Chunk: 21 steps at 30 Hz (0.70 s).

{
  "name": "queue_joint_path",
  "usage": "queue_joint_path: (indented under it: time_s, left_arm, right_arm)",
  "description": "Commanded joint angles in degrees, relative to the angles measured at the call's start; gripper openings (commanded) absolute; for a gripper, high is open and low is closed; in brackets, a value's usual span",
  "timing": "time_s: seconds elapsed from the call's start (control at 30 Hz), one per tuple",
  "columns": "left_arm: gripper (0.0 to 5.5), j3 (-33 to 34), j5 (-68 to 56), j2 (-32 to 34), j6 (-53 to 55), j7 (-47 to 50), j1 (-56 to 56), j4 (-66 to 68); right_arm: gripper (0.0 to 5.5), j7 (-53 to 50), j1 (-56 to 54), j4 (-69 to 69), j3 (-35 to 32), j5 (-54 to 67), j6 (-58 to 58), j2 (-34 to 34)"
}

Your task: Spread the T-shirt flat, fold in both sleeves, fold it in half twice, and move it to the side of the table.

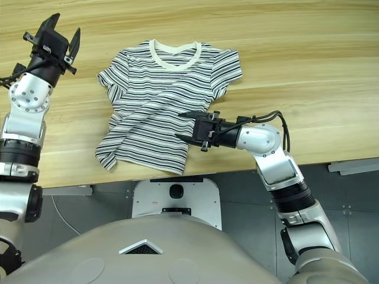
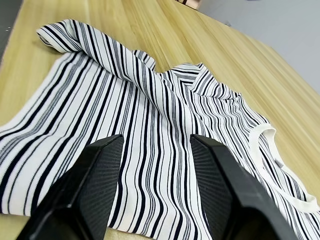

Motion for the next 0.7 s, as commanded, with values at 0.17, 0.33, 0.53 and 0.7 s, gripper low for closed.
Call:
queue_joint_path:
  time_s: [0.17, 0.33, 0.53, 0.7]
  left_arm:
    - [2.2, -8.95, 13.53, -7.22, -2.15, -0.47, -11.4, 27.72]
    - [2.2, -11.87, 18.31, -6.13, -2.41, -1.92, -12.01, 32.42]
    - [2.2, -17.09, 26.11, -4.35, -0.82, 2.8, -12.7, 34.95]
    - [2.2, -18.44, 28.57, -3.99, -0.36, 4.77, -13.37, 36.53]
  right_arm:
    - [2.46, 3.06, -0.55, 0.98, 4.0, -2.49, 1.57, -0.3]
    - [2.46, 5.27, -2.08, 1.61, 5.32, -3.39, 1.53, -0.57]
    - [2.46, 5.6, -3.87, 5.79, 9.25, -14.62, -4.29, -4.65]
    - [2.46, 12.26, -3.31, 4.72, 10.38, -16.52, -7.04, -11.39]
